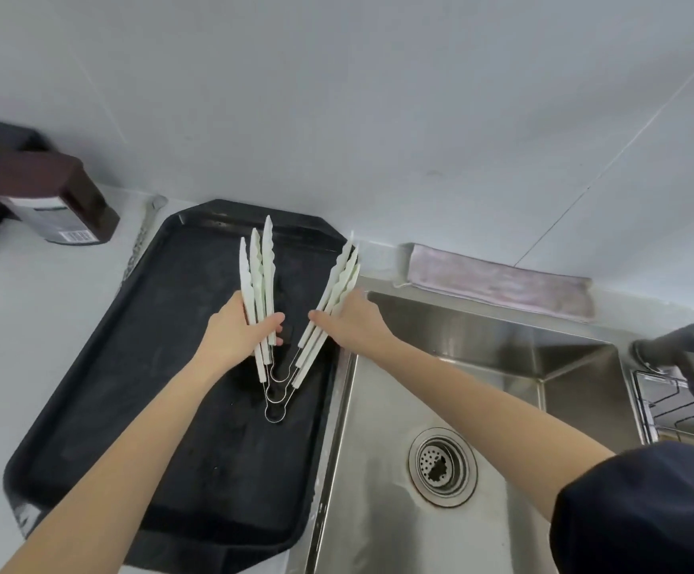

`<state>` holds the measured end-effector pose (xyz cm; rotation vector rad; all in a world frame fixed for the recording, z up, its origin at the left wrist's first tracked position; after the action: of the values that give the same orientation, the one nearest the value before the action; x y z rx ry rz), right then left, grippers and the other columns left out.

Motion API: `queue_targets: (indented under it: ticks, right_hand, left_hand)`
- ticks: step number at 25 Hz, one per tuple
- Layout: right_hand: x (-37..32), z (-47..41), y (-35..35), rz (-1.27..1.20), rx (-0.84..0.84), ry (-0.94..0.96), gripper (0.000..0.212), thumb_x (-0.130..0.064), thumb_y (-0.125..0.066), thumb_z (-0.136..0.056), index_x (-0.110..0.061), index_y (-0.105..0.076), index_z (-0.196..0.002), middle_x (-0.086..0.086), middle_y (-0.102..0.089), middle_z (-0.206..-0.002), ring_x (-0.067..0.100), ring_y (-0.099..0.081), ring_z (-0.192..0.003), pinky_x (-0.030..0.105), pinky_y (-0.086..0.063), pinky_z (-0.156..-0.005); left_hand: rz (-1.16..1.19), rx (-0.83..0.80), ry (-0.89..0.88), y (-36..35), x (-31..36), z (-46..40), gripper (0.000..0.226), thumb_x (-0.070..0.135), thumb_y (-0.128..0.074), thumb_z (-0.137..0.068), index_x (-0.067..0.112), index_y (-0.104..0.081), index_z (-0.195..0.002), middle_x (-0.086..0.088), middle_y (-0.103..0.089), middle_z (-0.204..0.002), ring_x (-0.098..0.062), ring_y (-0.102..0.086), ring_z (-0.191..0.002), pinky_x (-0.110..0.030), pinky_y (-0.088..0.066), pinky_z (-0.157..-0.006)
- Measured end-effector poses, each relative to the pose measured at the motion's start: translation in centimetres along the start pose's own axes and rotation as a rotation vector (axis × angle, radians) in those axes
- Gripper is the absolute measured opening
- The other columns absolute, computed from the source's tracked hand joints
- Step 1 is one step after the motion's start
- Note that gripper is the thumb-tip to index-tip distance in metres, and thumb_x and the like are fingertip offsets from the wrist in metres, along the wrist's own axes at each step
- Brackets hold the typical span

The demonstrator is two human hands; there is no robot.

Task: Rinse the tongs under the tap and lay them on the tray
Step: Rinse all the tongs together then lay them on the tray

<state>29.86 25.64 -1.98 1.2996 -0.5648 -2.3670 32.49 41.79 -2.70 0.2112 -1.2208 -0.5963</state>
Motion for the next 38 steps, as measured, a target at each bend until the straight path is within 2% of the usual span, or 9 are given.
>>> queue_targets:
  ticks: [3,5,9,12,19,24,28,32,38]
  right_hand:
    - [0.2,-0.5,-0.5,0.133,0.106,0.067,0.06,-0.033,-0.059,-0.086,0.004,-0.033,-0.126,0.016,-0.042,-0.128,0.029,-0.045,-0.119,0.03,-0.038,-0.092]
    - [0.7,-1.0,-0.8,0.198,0.128,0.081,0.063,-0.035,-0.058,-0.086,0.004,-0.033,-0.129,0.016,-0.037,-0.13,0.029,-0.04,-0.121,0.03,-0.036,-0.096]
    - [1.0,-1.2,-1.1,0.254,0.148,0.112,0.064,-0.037,-0.058,-0.086,0.003,-0.033,-0.13,0.016,-0.037,-0.128,0.029,-0.039,-0.121,0.031,-0.037,-0.098]
    - [1.0,-1.2,-1.4,0.266,0.156,0.124,0.069,-0.041,-0.058,-0.086,0.003,-0.031,-0.132,0.016,-0.038,-0.128,0.029,-0.04,-0.121,0.032,-0.038,-0.098]
    - [1.4,-1.4,-1.0,0.328,0.141,0.152,0.078,-0.044,-0.054,-0.087,0.0,-0.02,-0.143,0.016,-0.036,-0.136,0.03,-0.038,-0.128,0.04,-0.041,-0.099]
    - [1.2,-1.5,-1.1,0.395,0.158,0.177,0.081,-0.042,-0.052,-0.089,-0.003,-0.011,-0.147,0.016,-0.034,-0.138,0.03,-0.035,-0.128,0.039,-0.037,-0.102]
    - [1.7,-1.1,-1.7,0.519,0.272,0.279,0.081,-0.047,-0.046,-0.089,-0.008,-0.008,-0.15,0.012,-0.021,-0.151,0.026,-0.024,-0.139,0.039,-0.023,-0.112]
    - [2.5,-1.4,-1.9,0.608,0.218,0.304,0.079,-0.053,-0.035,-0.092,-0.013,-0.001,-0.151,0.003,0.002,-0.161,0.02,0.003,-0.149,0.043,-0.001,-0.119]
    - [2.2,-2.5,-1.6,0.639,0.163,0.283,0.079,-0.057,-0.029,-0.092,-0.016,0.003,-0.151,-0.001,0.009,-0.161,0.017,0.009,-0.149,0.044,0.003,-0.119]
  left_hand:
    - [-0.127,0.059,0.024,-0.6,-0.3,-1.2,0.033,0.027,-0.058,-0.086,0.009,-0.049,-0.112,-0.003,-0.07,-0.086,-0.019,-0.065,-0.087,-0.028,-0.046,-0.076]
    - [-0.181,0.093,0.033,-0.9,-0.5,-1.3,0.034,0.03,-0.056,-0.086,0.009,-0.049,-0.111,-0.005,-0.07,-0.09,-0.02,-0.06,-0.094,-0.026,-0.039,-0.073]
    - [-0.249,0.141,0.013,-0.9,-0.6,-1.4,0.041,0.031,-0.054,-0.086,0.01,-0.047,-0.121,0.005,-0.058,-0.075,-0.016,-0.054,-0.077,-0.029,-0.04,-0.072]
    - [-0.292,0.166,-0.016,-0.8,-0.6,-1.6,0.056,0.029,-0.055,-0.086,0.013,-0.036,-0.136,-0.001,-0.057,-0.087,-0.021,-0.053,-0.081,-0.031,-0.043,-0.077]
    - [-0.357,0.236,-0.089,-0.7,-1.8,-2.4,0.05,0.029,-0.055,-0.086,0.015,-0.042,-0.132,-0.01,-0.059,-0.117,-0.03,-0.055,-0.108,-0.037,-0.041,-0.083]
    - [-0.449,0.267,-0.04,-0.8,-2.5,-2.1,0.065,0.037,-0.049,-0.09,0.01,-0.025,-0.144,-0.015,-0.048,-0.132,-0.032,-0.043,-0.123,-0.046,-0.042,-0.09]
    - [-0.622,0.268,-0.162,-1.5,-2.4,-1.3,0.067,0.038,-0.045,-0.092,0.009,-0.019,-0.146,-0.012,-0.025,-0.153,-0.034,-0.025,-0.137,-0.051,-0.026,-0.107]
    - [-0.73,0.231,-0.229,-2.0,-3.3,-1.5,0.068,0.042,-0.039,-0.092,0.009,-0.017,-0.147,-0.012,-0.015,-0.157,-0.035,-0.016,-0.142,-0.051,-0.016,-0.113]
    - [-0.742,0.234,-0.193,-1.6,-2.9,-2.4,0.066,0.034,-0.042,-0.093,0.011,-0.013,-0.148,-0.01,-0.009,-0.158,-0.034,-0.01,-0.144,-0.05,-0.011,-0.115]
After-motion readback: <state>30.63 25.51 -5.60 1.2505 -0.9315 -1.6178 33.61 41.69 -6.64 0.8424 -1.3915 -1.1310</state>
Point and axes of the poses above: each hand's wrist, its own z-axis away from the middle knuckle, its own y-axis out of the back of the hand, x = y × z, the point moved 1 cm from there along -z, towards the middle knuckle
